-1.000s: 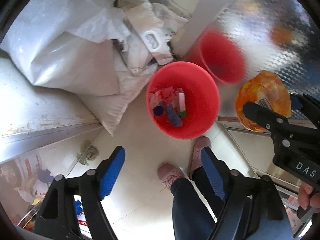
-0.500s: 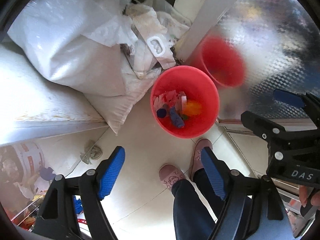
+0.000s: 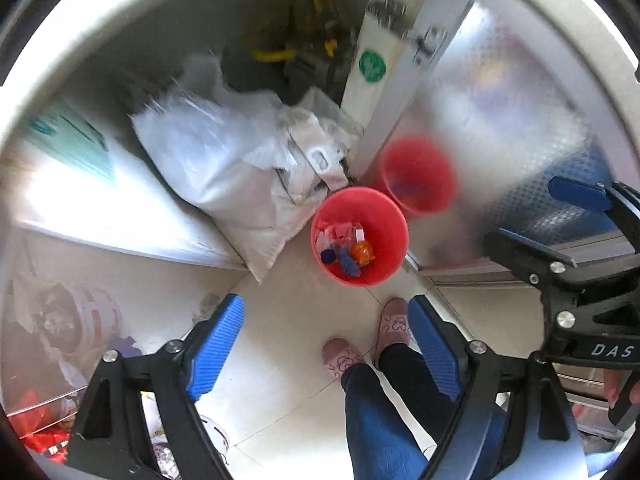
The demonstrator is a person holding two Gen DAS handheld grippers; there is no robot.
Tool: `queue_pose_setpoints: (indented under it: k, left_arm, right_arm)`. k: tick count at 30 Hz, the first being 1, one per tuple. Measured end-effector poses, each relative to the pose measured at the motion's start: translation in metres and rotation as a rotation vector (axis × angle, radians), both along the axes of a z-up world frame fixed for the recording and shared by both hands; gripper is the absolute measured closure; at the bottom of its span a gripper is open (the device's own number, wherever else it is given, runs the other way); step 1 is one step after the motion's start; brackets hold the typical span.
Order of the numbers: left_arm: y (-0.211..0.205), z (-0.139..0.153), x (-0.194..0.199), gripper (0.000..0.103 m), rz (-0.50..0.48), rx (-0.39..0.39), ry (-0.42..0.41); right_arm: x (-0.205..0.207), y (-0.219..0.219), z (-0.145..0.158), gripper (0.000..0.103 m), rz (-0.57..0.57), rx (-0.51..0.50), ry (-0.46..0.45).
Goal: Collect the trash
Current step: 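Raise both tools back up to the counter, then grasp the purple grape juice bottle with the right gripper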
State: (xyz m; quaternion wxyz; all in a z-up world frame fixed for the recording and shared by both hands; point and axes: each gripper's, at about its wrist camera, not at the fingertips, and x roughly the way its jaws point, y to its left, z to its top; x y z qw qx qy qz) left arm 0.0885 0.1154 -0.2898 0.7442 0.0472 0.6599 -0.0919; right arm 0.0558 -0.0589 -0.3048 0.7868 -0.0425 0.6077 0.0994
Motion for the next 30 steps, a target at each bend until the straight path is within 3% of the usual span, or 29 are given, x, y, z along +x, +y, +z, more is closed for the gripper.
queue_pose_setpoints:
  k: [8, 16, 30]
  left_arm:
    - [0.004, 0.092, 0.006, 0.02, 0.029, -0.032, -0.126]
    - [-0.01, 0.161, 0.018, 0.02, -0.012, -0.049, -0.233]
    - [-0.065, 0.215, 0.066, 0.02, -0.085, -0.064, -0.306]
  right_arm:
    - [-0.013, 0.002, 0.086, 0.007, 0.001, -0.003, -0.109]
    - [-0.014, -0.009, 0.157, 0.001, -0.036, -0.057, -0.257]
    - [0.007, -0.056, 0.213, 0.001, -0.177, -0.078, -0.33]
